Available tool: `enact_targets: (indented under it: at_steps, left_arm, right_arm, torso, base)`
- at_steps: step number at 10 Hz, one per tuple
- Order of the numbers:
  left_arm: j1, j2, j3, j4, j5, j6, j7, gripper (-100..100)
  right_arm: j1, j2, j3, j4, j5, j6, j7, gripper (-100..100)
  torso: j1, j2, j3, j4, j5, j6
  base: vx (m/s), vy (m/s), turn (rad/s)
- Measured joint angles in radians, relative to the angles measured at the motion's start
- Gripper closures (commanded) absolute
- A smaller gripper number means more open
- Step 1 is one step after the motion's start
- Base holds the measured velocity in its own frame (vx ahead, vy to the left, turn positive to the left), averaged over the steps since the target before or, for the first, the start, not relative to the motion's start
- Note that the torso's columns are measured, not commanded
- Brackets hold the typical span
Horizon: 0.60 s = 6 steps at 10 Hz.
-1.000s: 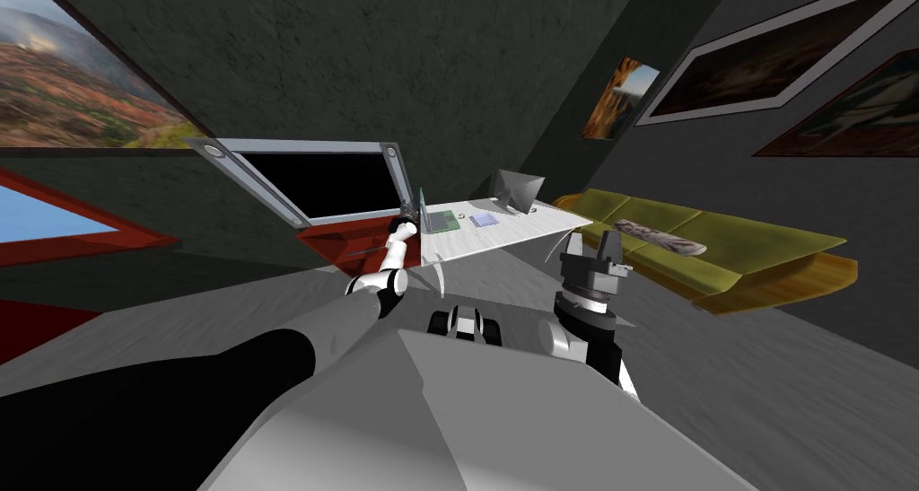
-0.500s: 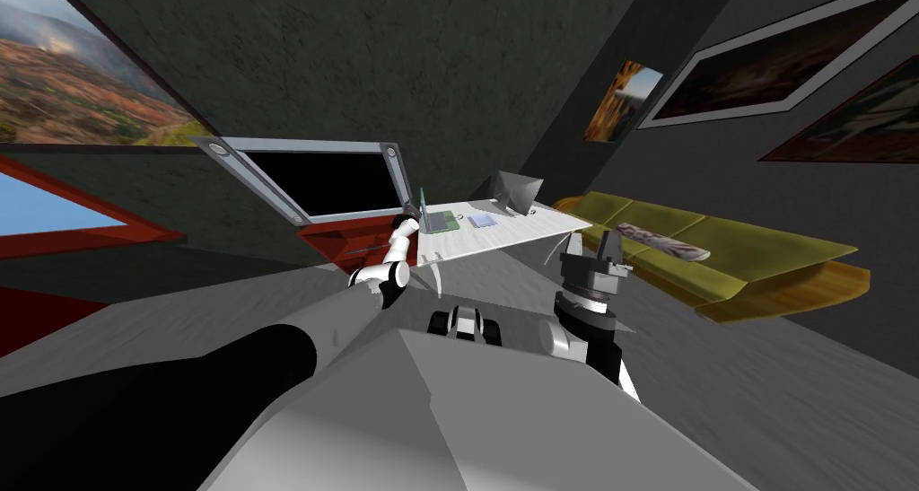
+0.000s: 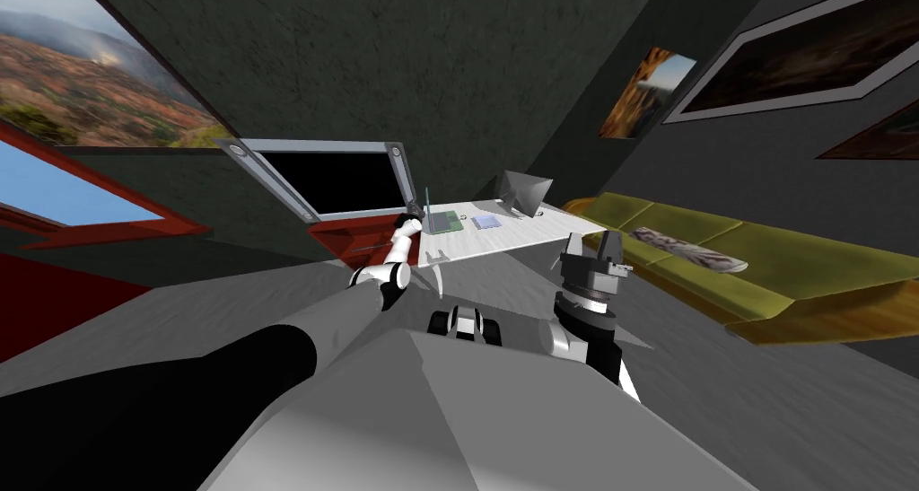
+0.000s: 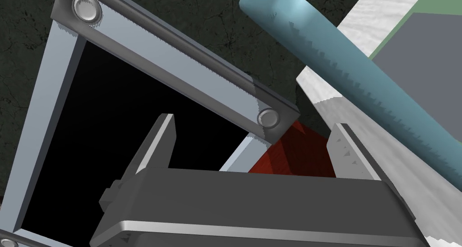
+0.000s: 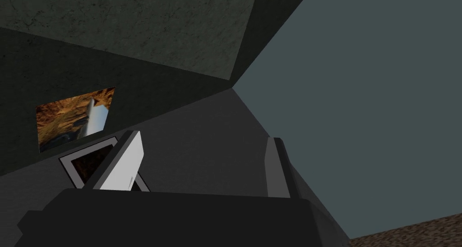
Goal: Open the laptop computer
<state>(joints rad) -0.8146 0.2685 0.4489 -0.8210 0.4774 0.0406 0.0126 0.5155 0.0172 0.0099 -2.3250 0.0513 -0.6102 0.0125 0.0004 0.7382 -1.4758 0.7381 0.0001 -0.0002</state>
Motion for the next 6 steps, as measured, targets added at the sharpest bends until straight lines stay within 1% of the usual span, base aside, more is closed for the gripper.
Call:
enact_targets:
  at_steps: [1, 2, 3, 4, 5, 6]
  left_arm:
    - [-0.002, -0.001, -0.022, 0.000, -0.015, 0.001, 0.025, -100]
    - [-0.004, 0.001, -0.034, 0.000, -0.021, 0.003, 0.045, -100]
    - [-0.008, 0.008, -0.064, 0.013, -0.025, -0.004, 0.072, -100]
    - [-0.011, 0.010, -0.074, 0.016, -0.030, -0.006, 0.090, -100]
    - [-0.012, 0.013, -0.093, 0.014, -0.039, -0.003, 0.114, -100]
    - [-0.017, 0.019, -0.127, 0.027, -0.047, -0.008, 0.144, -100]
  right_arm:
    - [0.000, 0.000, 0.000, 0.000, 0.000, 0.000, 0.000, 0]
    - [0.000, 0.000, 0.000, 0.000, 0.000, 0.000, 0.000, 0]
    - [0.000, 0.000, 0.000, 0.000, 0.000, 0.000, 0.000, 0]
    - [0.000, 0.000, 0.000, 0.000, 0.000, 0.000, 0.000, 0]
    - [0.000, 0.000, 0.000, 0.000, 0.000, 0.000, 0.000, 0]
    - [0.000, 0.000, 0.000, 0.000, 0.000, 0.000, 0.000, 0]
  torso:
    - [0.000, 0.000, 0.000, 0.000, 0.000, 0.000]
    - [-0.001, 0.001, 0.000, 0.000, 0.000, 0.001]
    - [-0.001, 0.000, 0.000, 0.000, 0.000, 0.000]
    - [0.000, 0.001, 0.000, 0.000, 0.000, 0.000]
    - [0.000, 0.000, 0.000, 0.000, 0.000, 0.000]
    - [-0.001, -0.001, -0.001, 0.000, 0.000, 0.000]
  base:
    - [0.049, -0.020, 0.069]
    - [0.051, -0.020, 0.128]
    - [0.037, -0.017, 0.067]
    - [0.040, -0.020, 0.122]
    - [0.060, -0.030, 0.196]
    - [0.050, -0.024, 0.068]
